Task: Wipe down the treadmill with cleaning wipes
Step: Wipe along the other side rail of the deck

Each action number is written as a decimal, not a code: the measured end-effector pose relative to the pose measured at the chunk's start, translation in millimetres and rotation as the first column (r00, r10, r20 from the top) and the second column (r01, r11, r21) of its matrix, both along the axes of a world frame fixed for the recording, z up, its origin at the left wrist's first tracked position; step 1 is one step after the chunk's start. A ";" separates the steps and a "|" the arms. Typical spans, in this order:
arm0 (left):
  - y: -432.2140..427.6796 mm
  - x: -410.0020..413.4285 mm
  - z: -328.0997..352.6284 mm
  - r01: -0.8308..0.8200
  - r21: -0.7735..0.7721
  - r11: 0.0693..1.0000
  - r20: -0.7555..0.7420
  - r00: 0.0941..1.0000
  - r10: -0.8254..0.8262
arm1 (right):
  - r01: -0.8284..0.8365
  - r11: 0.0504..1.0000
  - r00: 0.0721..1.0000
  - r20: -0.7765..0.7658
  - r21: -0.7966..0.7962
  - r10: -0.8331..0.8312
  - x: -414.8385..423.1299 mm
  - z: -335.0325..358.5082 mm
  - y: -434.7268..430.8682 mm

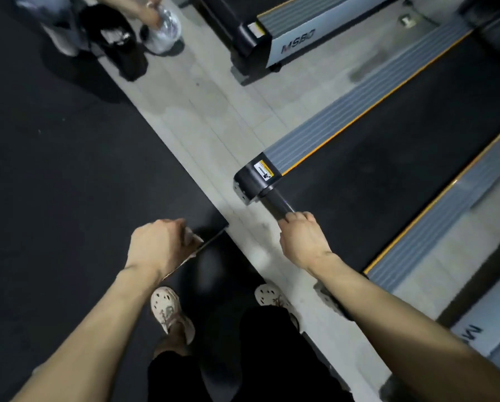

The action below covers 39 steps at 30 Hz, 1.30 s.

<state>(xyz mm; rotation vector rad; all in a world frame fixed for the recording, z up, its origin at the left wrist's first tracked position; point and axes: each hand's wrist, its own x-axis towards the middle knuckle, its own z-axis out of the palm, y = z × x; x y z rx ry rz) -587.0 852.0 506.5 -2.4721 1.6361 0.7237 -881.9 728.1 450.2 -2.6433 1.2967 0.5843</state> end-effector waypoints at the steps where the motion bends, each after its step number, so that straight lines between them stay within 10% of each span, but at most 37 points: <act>1: -11.6 13.4 8.9 0.055 -0.023 0.998 0.012 0.998 -0.055 | 0.050 0.999 0.999 0.017 -0.012 -0.049 9.4 9.5 3.5; 13: -209.0 27.7 102.0 0.627 -0.188 0.756 -0.020 0.767 -0.641 | 0.566 0.822 0.822 0.129 -0.071 -0.555 79.6 115.1 -10.1; 24: -417.3 -13.5 129.5 0.730 -0.216 0.649 -0.067 0.652 -0.756 | 0.855 0.515 0.517 0.196 -0.069 -0.833 82.1 158.9 -122.0; 30: -489.3 -67.4 137.2 0.870 -0.227 0.438 -0.196 0.400 -0.895 | 0.948 0.316 0.301 0.379 -0.023 -0.875 90.0 186.4 -174.0; 35: -562.5 -131.0 130.5 0.968 -0.243 0.061 -0.349 -0.029 -0.937 | 0.990 0.119 0.069 0.473 0.076 -0.878 89.9 186.7 -228.3; 39: -598.0 -164.1 138.0 0.962 -0.238 -0.133 -0.454 -0.231 -0.861 | 0.960 -0.189 -0.276 0.564 0.209 -0.778 105.6 187.2 -263.6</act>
